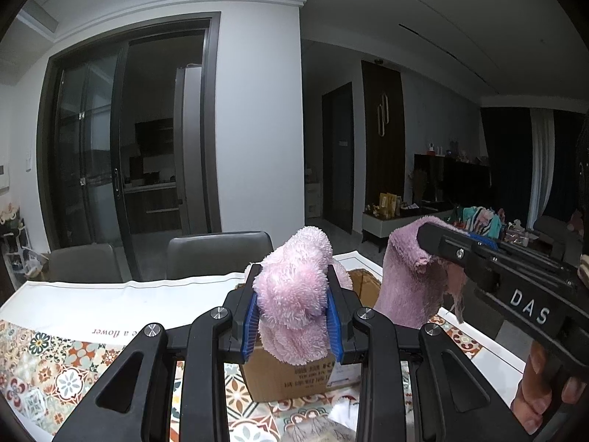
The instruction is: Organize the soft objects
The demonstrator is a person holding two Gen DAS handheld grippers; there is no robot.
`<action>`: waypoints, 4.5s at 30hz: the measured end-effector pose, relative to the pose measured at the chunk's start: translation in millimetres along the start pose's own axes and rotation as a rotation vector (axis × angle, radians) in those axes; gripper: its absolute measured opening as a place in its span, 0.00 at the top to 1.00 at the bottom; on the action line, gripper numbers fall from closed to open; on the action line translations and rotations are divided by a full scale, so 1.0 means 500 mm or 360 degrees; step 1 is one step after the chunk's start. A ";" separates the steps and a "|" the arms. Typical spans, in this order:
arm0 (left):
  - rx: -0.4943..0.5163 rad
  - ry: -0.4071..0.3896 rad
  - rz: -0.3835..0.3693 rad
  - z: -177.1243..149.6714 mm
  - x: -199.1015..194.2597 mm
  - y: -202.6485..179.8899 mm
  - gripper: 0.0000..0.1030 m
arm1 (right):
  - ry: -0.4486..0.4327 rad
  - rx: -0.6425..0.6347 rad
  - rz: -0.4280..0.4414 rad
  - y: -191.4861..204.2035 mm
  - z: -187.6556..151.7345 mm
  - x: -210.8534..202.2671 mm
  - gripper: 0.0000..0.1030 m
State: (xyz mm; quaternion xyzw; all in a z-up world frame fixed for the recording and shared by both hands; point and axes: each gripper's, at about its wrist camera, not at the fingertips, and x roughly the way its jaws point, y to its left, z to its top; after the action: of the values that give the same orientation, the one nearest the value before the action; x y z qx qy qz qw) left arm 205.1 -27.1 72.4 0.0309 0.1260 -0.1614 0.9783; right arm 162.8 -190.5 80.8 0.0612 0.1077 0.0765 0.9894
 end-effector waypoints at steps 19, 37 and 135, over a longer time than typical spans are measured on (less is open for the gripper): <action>0.0057 0.0053 0.0035 0.006 0.147 0.002 0.70 | 0.0020 -0.0103 -0.0063 -0.027 0.039 0.136 0.89; 0.0071 0.0343 -0.0002 -0.066 0.279 -0.005 0.70 | 0.0315 -0.0036 -0.0102 -0.101 -0.030 0.276 0.89; -0.0048 0.0667 0.0109 -0.352 0.014 -0.009 0.31 | 0.0735 0.0155 -0.0396 -0.095 -0.327 0.037 0.53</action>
State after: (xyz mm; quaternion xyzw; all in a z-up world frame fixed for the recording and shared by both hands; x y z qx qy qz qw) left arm 168.6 -15.7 -99.4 0.0534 0.3282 -0.1161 0.9359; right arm 150.9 -217.0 -88.2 0.0760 0.3408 -0.0391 0.9362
